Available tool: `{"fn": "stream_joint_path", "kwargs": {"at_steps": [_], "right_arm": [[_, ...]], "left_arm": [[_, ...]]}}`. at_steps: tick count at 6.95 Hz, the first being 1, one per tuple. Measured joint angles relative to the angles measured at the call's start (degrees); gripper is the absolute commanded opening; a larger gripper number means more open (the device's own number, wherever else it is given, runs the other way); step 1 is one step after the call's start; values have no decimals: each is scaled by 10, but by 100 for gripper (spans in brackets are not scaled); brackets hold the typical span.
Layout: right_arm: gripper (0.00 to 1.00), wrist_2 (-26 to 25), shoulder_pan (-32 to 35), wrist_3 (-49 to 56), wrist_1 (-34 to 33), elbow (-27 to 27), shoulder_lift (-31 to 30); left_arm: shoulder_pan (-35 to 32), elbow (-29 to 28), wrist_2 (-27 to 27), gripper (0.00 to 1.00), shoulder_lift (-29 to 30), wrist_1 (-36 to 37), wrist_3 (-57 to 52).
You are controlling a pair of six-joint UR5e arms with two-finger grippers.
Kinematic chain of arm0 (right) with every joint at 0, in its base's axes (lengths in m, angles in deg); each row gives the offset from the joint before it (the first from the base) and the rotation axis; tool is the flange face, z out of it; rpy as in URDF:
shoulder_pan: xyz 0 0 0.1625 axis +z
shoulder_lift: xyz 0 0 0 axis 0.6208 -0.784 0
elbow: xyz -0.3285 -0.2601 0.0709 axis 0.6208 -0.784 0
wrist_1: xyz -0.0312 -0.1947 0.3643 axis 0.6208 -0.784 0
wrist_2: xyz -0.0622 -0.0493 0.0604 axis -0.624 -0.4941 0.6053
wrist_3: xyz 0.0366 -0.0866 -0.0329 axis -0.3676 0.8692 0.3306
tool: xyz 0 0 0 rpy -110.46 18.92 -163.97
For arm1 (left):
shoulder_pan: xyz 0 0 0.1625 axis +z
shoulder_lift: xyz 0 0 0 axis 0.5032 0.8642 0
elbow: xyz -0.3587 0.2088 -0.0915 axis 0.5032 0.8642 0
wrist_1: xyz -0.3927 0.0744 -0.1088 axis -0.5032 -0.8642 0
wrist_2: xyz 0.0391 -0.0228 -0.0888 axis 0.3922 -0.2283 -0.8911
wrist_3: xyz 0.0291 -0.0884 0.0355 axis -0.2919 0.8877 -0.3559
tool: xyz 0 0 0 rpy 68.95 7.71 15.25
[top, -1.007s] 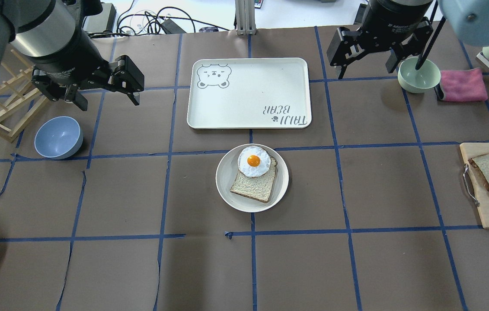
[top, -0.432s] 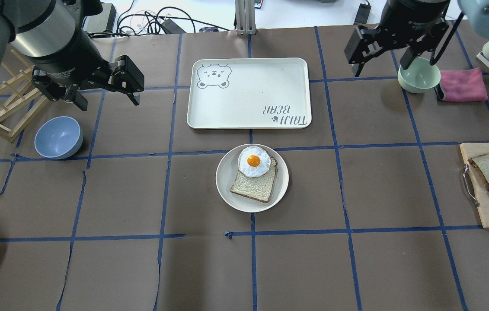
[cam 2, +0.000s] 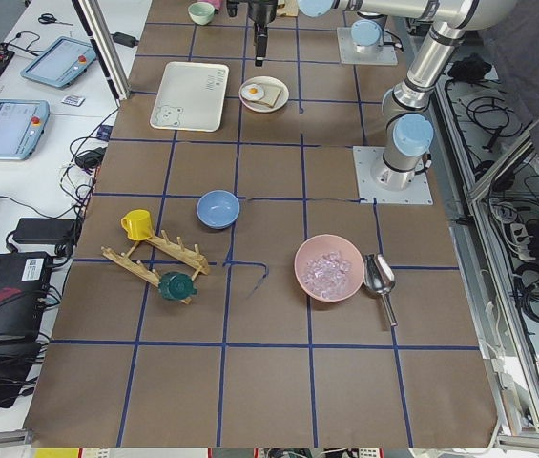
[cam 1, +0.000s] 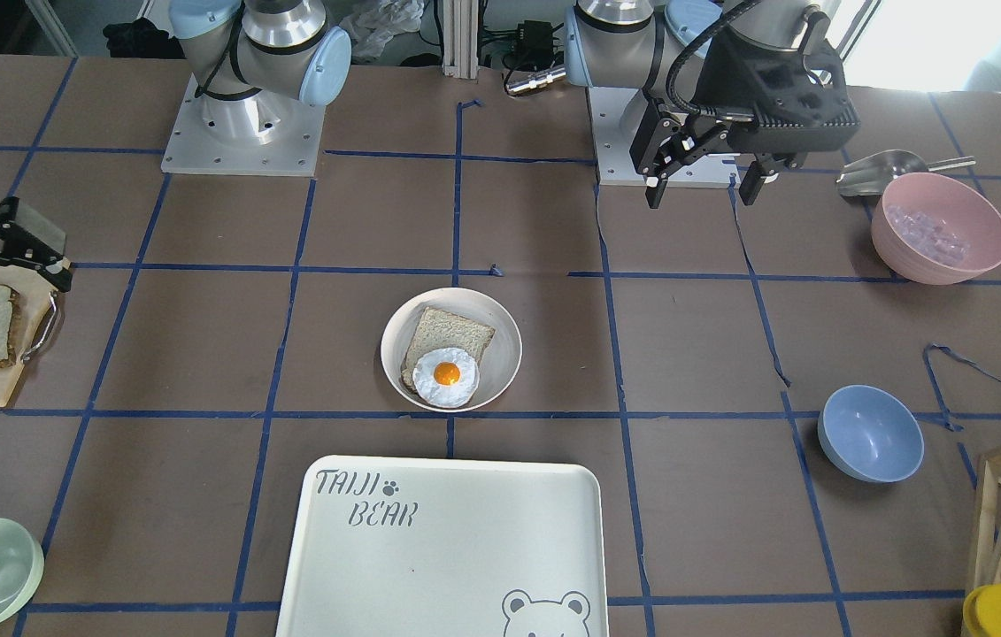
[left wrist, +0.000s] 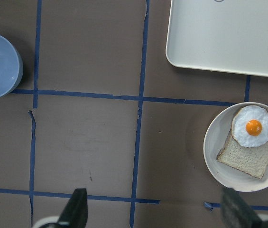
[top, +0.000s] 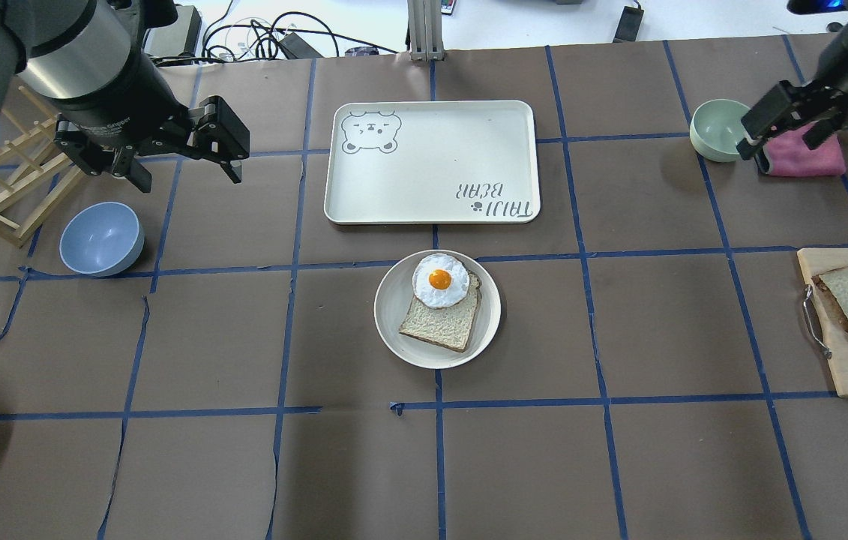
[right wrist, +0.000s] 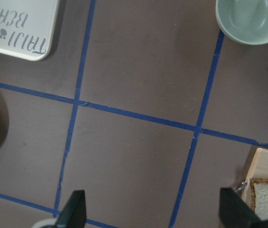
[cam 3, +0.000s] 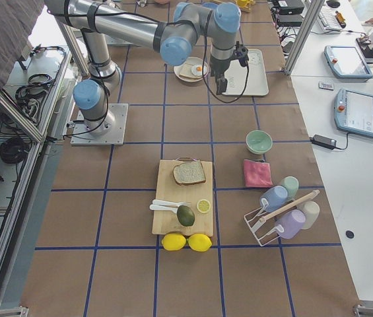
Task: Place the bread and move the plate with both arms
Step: 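Move the right gripper toward the bread slice on the wooden cutting board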
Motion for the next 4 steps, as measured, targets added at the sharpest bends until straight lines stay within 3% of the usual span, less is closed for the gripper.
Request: {"fn": "stream_joint_path", "kwargs": {"at_steps": [3,4], "right_arm": [[100,2,-146,198,-29,29,48],[90,3,-182,233,-37,30,79]], "left_arm": [[0,0,0,100,0,0,0],[0,0,0,100,0,0,0]]}}
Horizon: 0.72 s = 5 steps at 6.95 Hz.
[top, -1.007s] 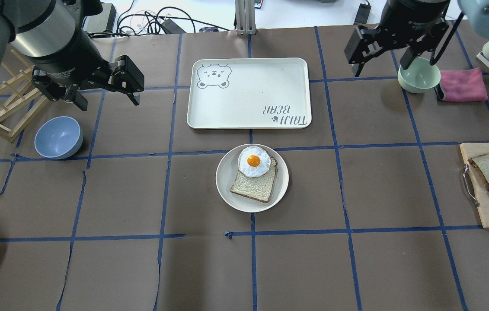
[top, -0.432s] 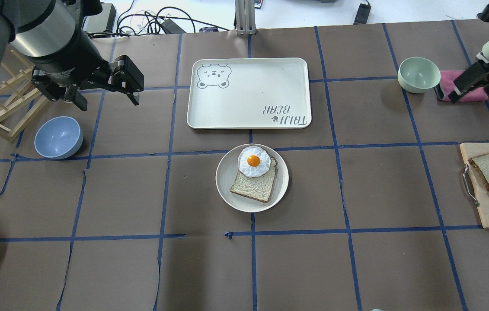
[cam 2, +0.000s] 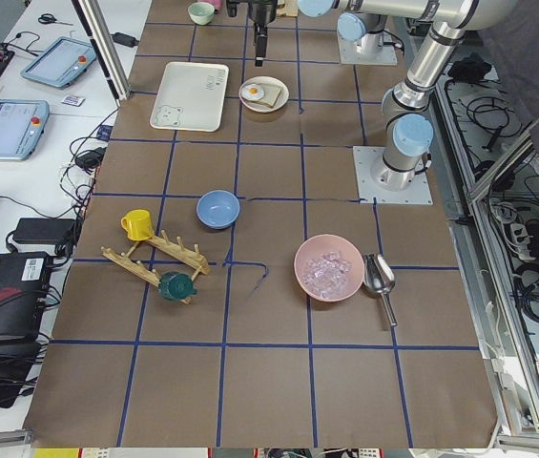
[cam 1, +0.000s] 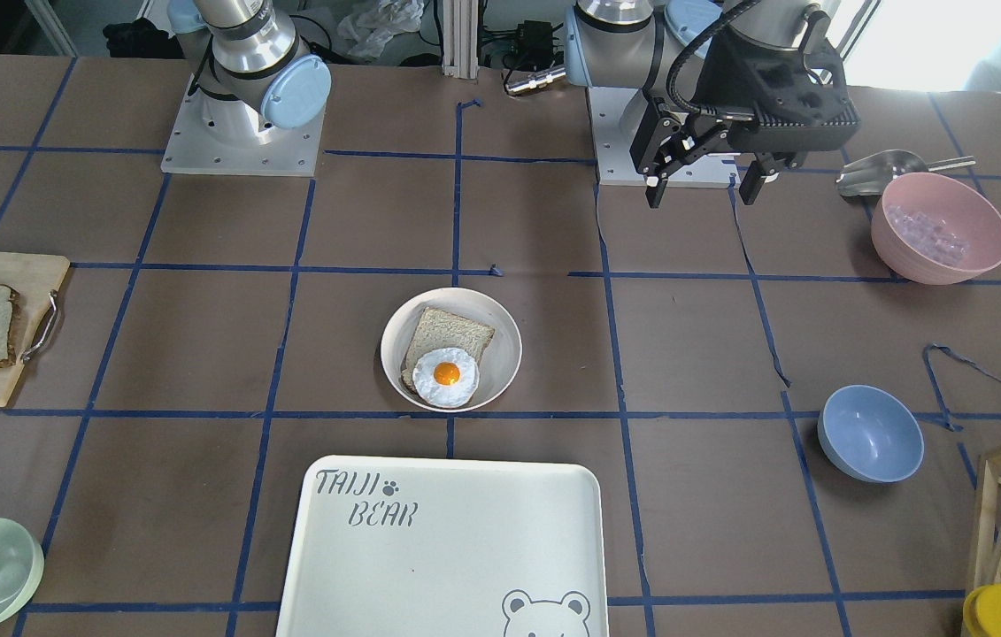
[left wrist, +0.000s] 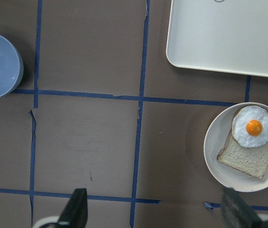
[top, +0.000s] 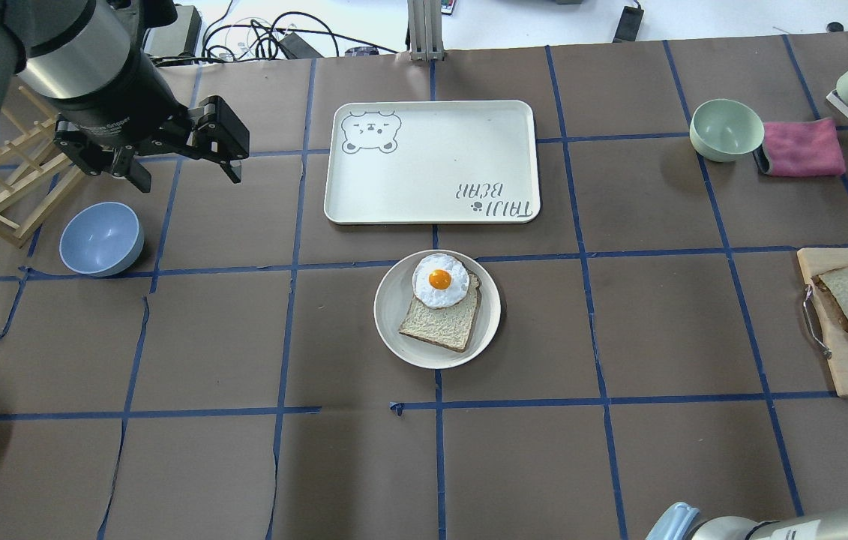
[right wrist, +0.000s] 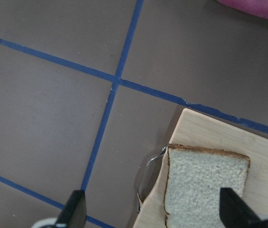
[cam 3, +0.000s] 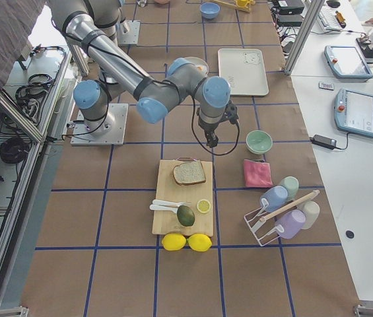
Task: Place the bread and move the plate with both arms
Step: 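Move the right gripper toward the bread slice on the wooden cutting board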
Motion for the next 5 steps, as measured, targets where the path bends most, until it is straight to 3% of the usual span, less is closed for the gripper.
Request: {"fn": "stream_joint_path", "kwargs": {"at_steps": [2,3,5], "right_arm": [[81,-1,-50,43,-24,1,57],[65,-2,-66,57,-35,1,79],[58,-4,-75,66,-57,5,101]], "left_arm": [[0,0,0,100,1,0,0],[0,0,0,100,1,0,0],[0,0,0,100,1,0,0]]}}
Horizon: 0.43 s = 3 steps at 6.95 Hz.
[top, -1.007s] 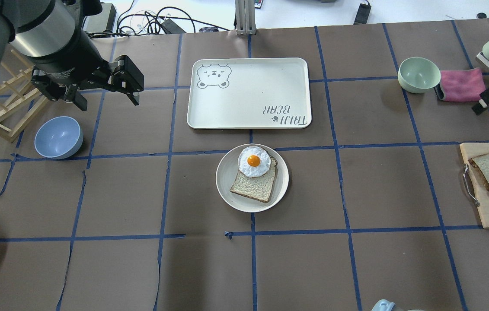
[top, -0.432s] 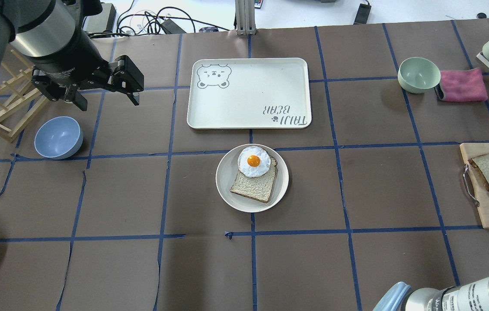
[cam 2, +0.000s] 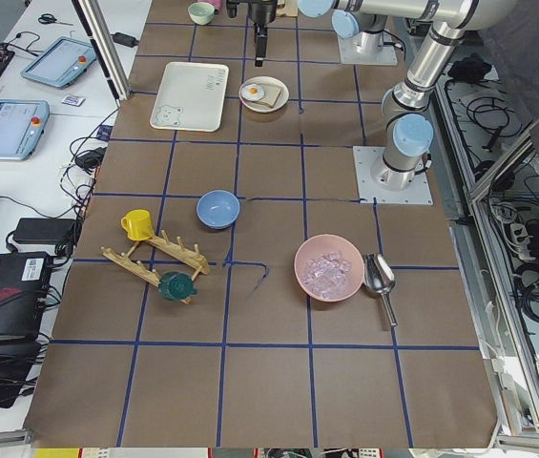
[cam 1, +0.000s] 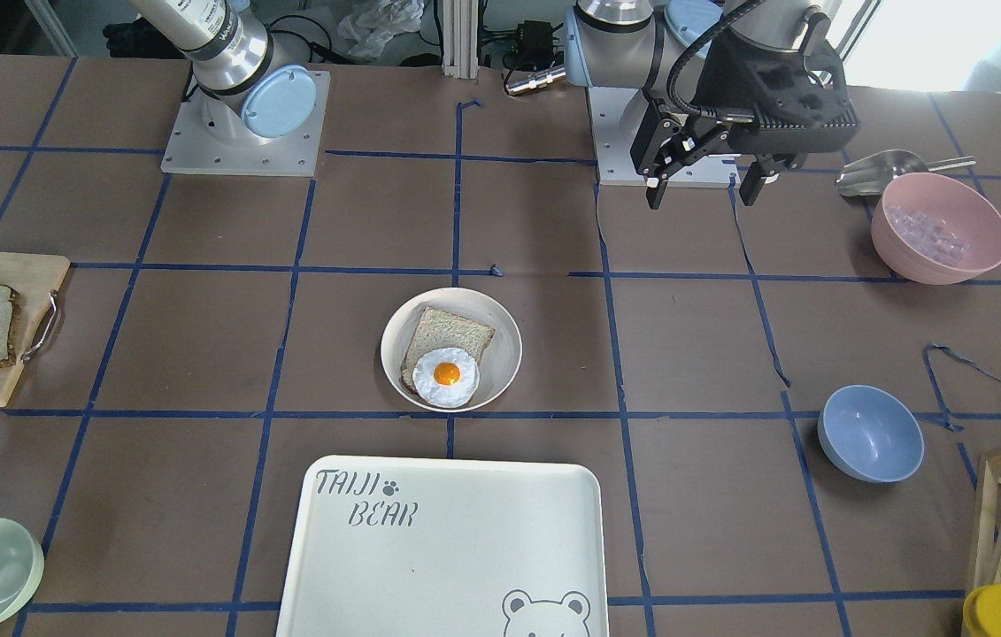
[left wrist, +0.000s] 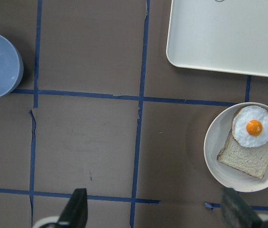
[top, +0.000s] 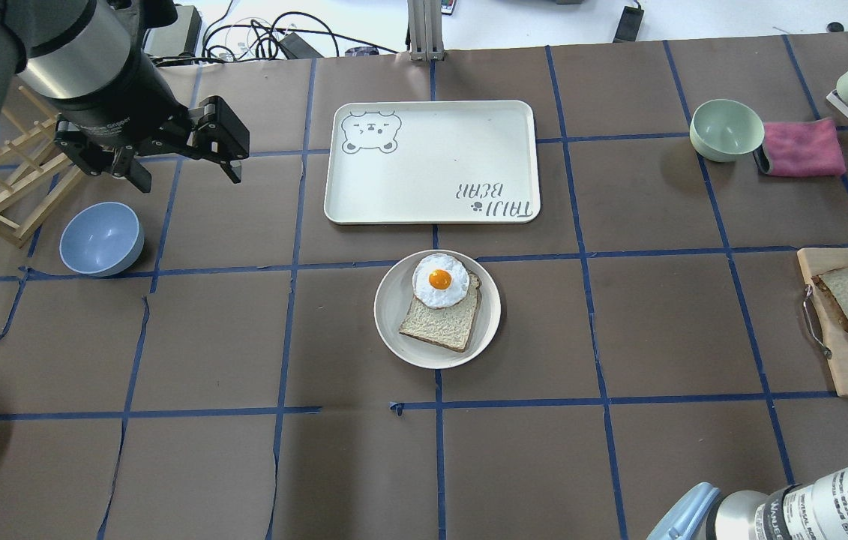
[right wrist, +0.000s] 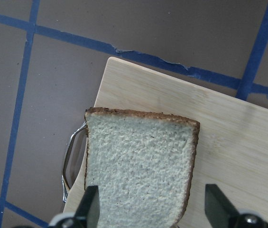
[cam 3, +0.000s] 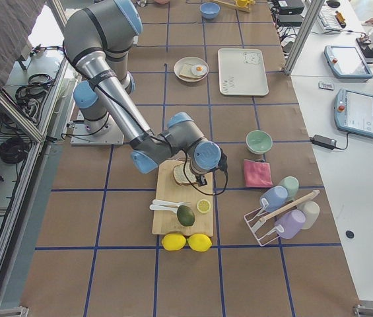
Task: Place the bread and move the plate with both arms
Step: 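Move the right gripper toward the bread slice on the wooden cutting board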
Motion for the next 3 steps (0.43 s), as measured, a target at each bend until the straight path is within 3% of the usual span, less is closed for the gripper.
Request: {"fn": "stream_joint_path", "kwargs": {"at_steps": [3], "right_arm": [[57,-6,-11,-12,-49,42,4]], "left_arm": [[-1,0,0,100,0,0,0]]}}
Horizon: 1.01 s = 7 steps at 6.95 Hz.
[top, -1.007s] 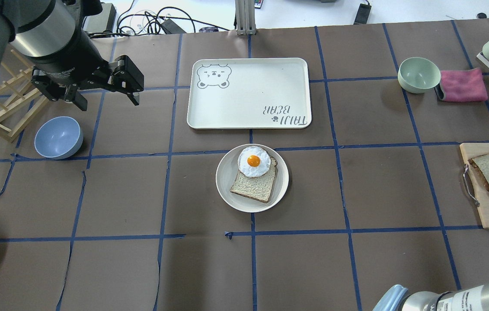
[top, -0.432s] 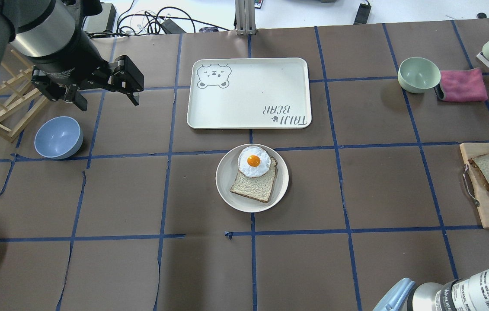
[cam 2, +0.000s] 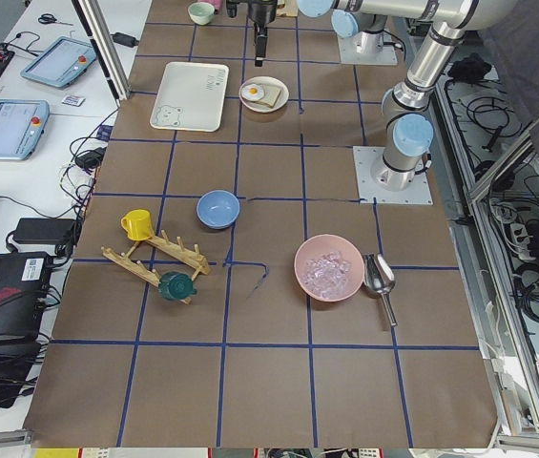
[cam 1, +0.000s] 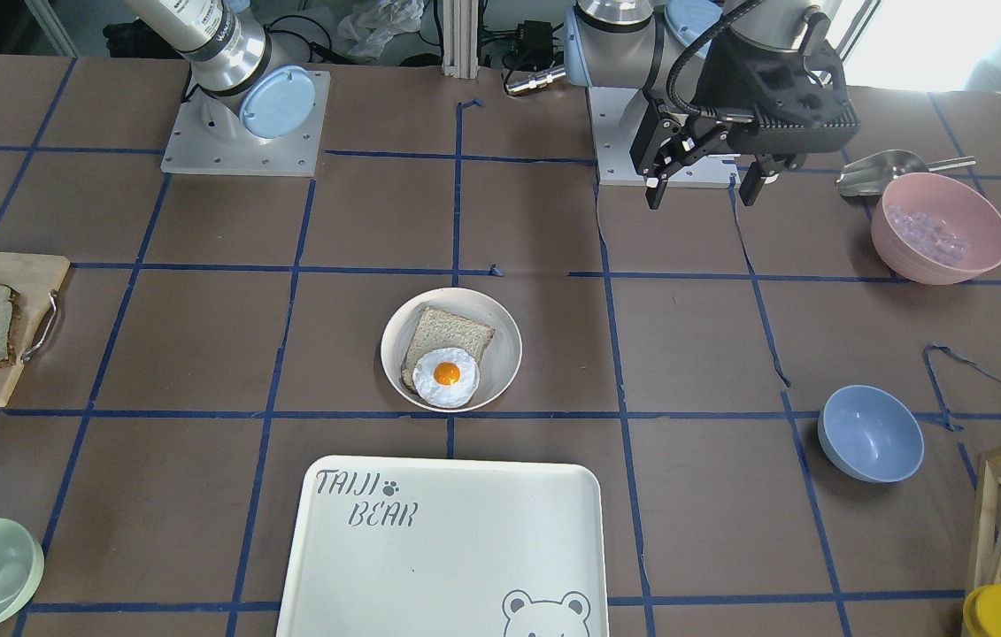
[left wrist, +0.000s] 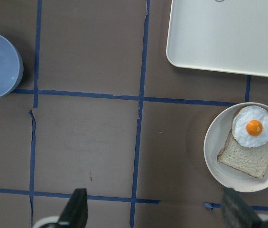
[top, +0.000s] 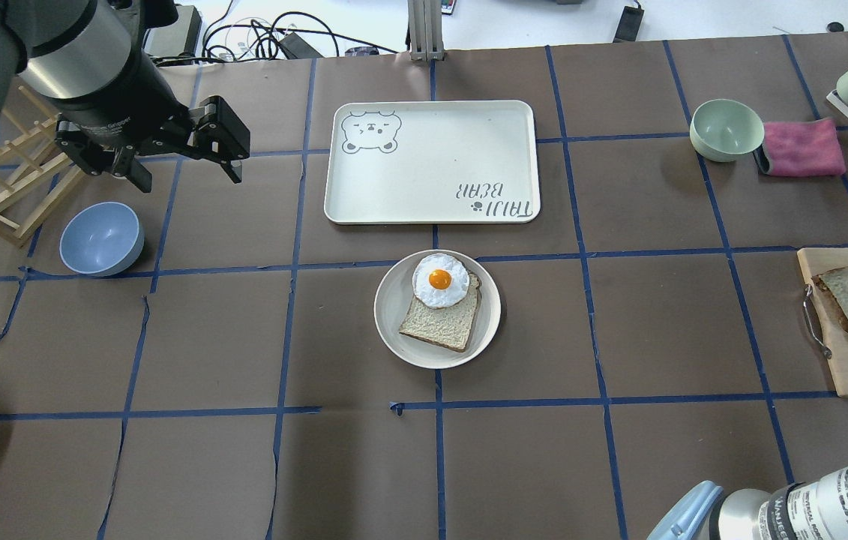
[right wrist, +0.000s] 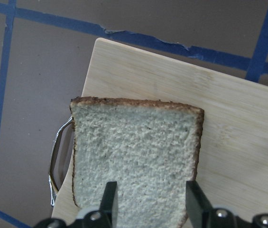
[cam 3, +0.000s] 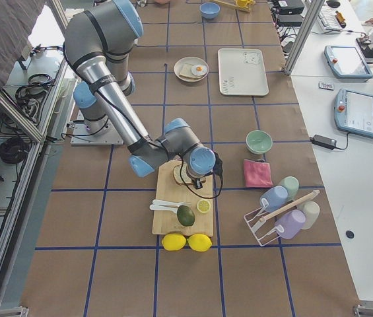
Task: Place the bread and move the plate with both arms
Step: 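Move the right gripper toward the bread slice on the wooden cutting board, then grasp the bread slice edge with the right gripper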
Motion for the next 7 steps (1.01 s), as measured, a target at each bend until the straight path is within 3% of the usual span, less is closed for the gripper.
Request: {"fn": "stream_joint_path", "kwargs": {"at_steps": [5,7], "right_arm": [[44,-27,-2,-44,-37,14,10],[13,-28,-2,-44,-46,13,17]], "left_arm": [[0,0,0,100,0,1,0],[0,0,0,100,0,1,0]]}}
